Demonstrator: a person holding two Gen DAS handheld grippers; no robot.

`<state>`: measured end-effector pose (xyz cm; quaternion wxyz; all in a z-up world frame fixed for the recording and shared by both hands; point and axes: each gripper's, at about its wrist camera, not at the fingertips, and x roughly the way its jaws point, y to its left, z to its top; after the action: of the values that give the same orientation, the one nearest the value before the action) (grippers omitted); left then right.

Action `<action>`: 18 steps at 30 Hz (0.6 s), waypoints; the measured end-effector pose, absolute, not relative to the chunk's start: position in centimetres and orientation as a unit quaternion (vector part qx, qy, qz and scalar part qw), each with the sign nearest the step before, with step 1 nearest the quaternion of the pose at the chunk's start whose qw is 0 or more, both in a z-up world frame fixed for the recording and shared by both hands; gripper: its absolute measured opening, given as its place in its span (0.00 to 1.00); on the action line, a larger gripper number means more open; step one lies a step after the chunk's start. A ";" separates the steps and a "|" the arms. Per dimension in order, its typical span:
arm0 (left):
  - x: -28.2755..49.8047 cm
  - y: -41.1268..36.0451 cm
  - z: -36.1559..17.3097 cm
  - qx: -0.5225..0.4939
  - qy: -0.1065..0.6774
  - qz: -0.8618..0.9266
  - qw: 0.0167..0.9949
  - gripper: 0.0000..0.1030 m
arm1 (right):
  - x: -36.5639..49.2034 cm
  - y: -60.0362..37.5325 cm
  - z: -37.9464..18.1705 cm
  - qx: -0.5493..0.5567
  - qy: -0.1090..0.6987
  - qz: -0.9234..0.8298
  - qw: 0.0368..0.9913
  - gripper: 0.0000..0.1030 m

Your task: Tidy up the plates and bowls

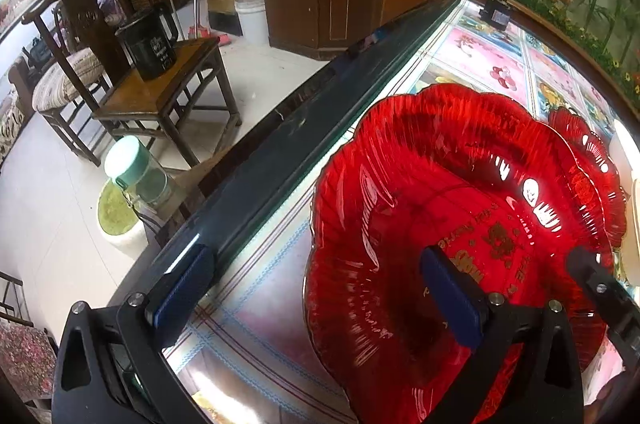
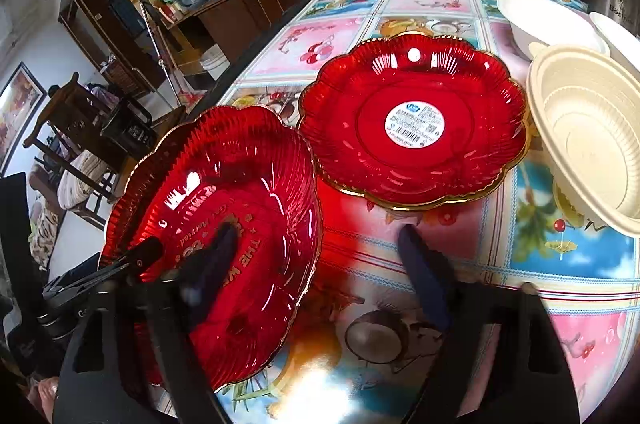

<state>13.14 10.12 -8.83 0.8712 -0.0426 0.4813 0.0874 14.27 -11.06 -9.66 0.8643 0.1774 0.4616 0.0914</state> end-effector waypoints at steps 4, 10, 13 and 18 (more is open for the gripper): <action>13.0 9.9 -8.4 -0.036 0.468 0.091 0.878 0.60 | 14.5 -10.7 -10.5 0.190 0.471 0.106 0.855 0.12; 12.8 9.4 -8.3 -0.054 0.474 0.044 0.878 0.26 | 14.0 -10.7 -10.5 0.198 0.466 0.111 0.855 0.10; 12.5 9.2 -8.3 -0.049 0.473 0.039 0.879 0.25 | 13.7 -10.9 -10.4 0.202 0.465 0.110 0.855 0.10; 11.1 9.1 -7.3 -0.027 0.461 0.042 0.886 0.24 | 12.7 -10.7 -10.1 0.201 0.461 0.121 0.856 0.10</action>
<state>11.07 9.09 -7.31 0.8859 -0.0271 0.4613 0.0415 12.69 -10.67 -10.07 0.8557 0.2013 0.4610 0.1213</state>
